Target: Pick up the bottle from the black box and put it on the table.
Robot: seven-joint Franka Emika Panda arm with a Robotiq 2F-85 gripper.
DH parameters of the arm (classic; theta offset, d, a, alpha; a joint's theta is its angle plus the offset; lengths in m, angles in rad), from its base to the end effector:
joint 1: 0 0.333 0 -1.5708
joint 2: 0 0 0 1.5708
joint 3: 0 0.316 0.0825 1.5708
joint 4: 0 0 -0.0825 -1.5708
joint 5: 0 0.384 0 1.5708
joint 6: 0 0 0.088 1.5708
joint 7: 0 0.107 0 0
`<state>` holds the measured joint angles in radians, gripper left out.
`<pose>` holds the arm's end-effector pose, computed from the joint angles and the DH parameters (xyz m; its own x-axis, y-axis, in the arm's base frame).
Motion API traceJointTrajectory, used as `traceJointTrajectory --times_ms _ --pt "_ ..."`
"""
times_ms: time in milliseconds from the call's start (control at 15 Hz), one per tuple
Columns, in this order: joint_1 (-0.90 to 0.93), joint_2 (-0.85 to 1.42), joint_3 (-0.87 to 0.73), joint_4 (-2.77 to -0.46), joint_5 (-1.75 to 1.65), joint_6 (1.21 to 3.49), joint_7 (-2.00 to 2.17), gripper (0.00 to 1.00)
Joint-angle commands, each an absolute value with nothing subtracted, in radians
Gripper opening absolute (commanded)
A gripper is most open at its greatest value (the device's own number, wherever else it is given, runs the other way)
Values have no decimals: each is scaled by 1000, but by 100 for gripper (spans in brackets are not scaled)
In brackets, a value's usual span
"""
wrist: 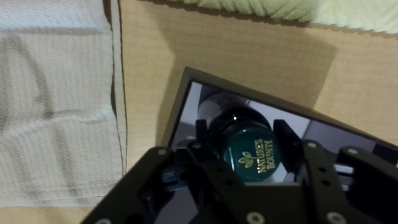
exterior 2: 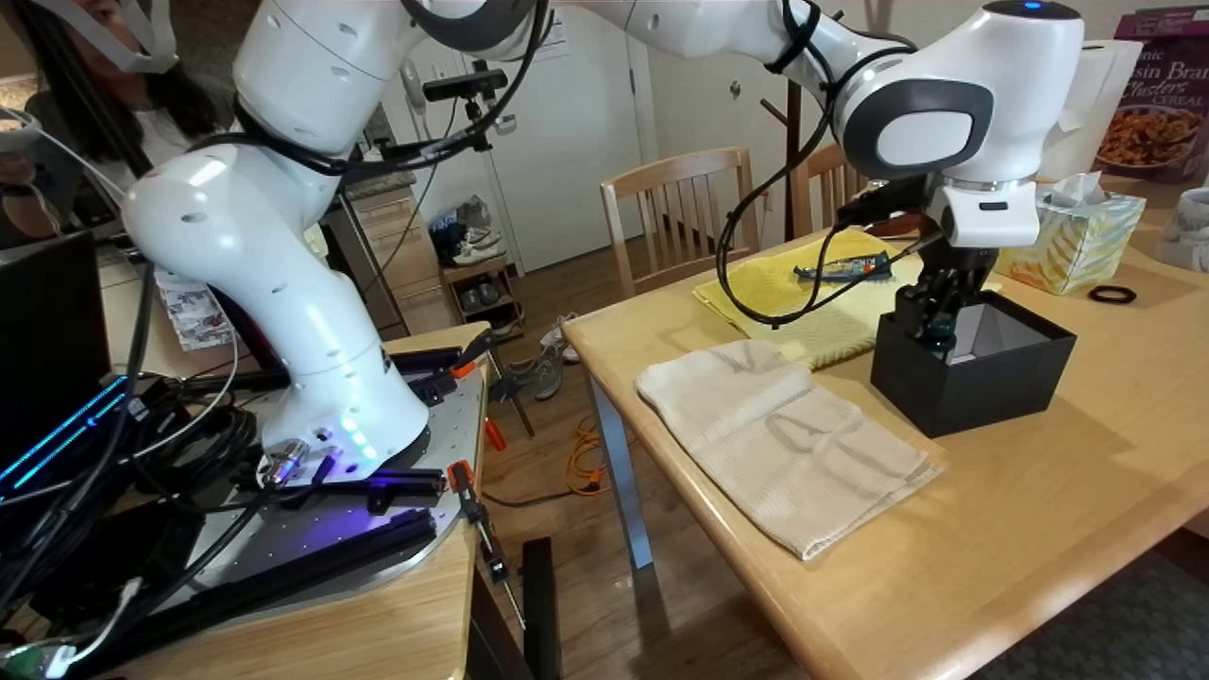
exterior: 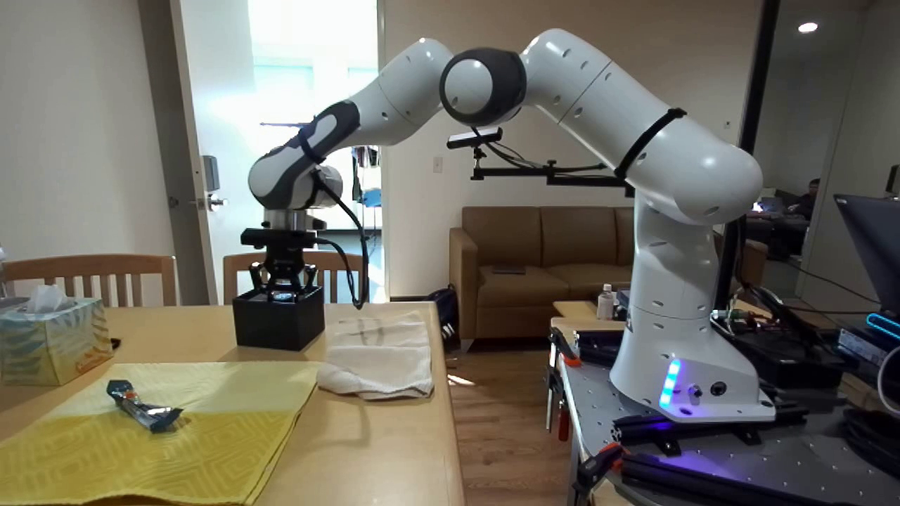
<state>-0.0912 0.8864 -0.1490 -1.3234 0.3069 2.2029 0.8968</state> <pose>0.7297 -0.1418 0.2035 0.3045 -0.9467 -0.1052 -0.9515 -0.2971 -0.0802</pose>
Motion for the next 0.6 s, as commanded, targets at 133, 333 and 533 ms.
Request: traceJointTrajectory --times_ms 133,333,533 --pt "-88 827 -154 -1354 274 2215 895 29" --pt "-80 796 -162 -1356 241 2216 884 29" --pt "-76 758 -164 -1360 199 2214 867 29"
